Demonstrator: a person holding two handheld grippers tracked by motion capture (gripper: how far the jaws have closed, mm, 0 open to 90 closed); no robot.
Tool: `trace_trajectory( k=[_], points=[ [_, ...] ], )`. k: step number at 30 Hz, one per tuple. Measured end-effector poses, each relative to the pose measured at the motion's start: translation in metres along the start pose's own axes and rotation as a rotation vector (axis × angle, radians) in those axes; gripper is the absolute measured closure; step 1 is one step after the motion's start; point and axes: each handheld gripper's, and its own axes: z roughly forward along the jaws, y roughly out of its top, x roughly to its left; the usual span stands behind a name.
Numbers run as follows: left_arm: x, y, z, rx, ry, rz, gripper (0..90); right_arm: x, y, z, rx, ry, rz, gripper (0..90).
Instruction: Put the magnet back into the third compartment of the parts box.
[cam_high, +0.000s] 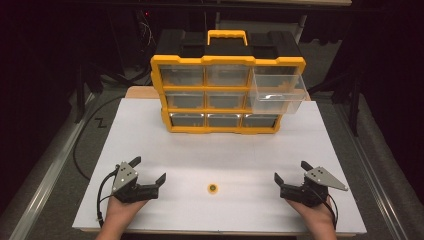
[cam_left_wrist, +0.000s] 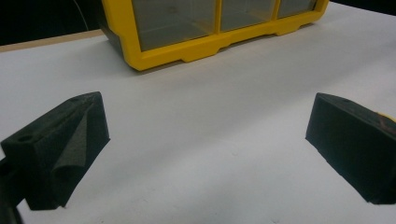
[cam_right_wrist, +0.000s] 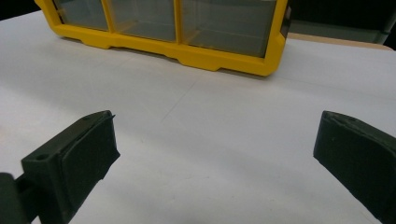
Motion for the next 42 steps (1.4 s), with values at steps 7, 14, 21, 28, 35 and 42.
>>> trace_trajectory(
  k=[7, 14, 21, 28, 35, 42],
  points=[
    [0.0, 0.0, 0.0, 0.003, -0.001, -0.002, 0.5, 0.0, 0.0, -0.001, -0.005, -0.006, -0.003, 0.9],
    [0.0, 0.0, -0.002, 0.001, 0.001, -0.006, 0.5, 0.001, 0.001, 0.0, -0.001, -0.008, -0.01, 0.9],
    [0.001, 0.0, -0.003, -0.005, -0.002, -0.008, 0.6, 0.001, 0.001, 0.001, 0.002, -0.008, -0.015, 0.9],
    [0.002, 0.001, -0.004, -0.014, -0.007, -0.018, 0.5, 0.003, 0.001, 0.002, 0.004, -0.004, -0.022, 1.0],
    [0.001, 0.002, -0.004, -0.031, -0.016, -0.034, 0.4, 0.007, 0.002, 0.005, 0.008, 0.011, -0.028, 1.0],
    [0.001, 0.002, -0.003, -0.023, -0.029, -0.034, 0.1, 0.017, 0.005, 0.012, 0.009, 0.036, -0.044, 0.9]
  ],
)
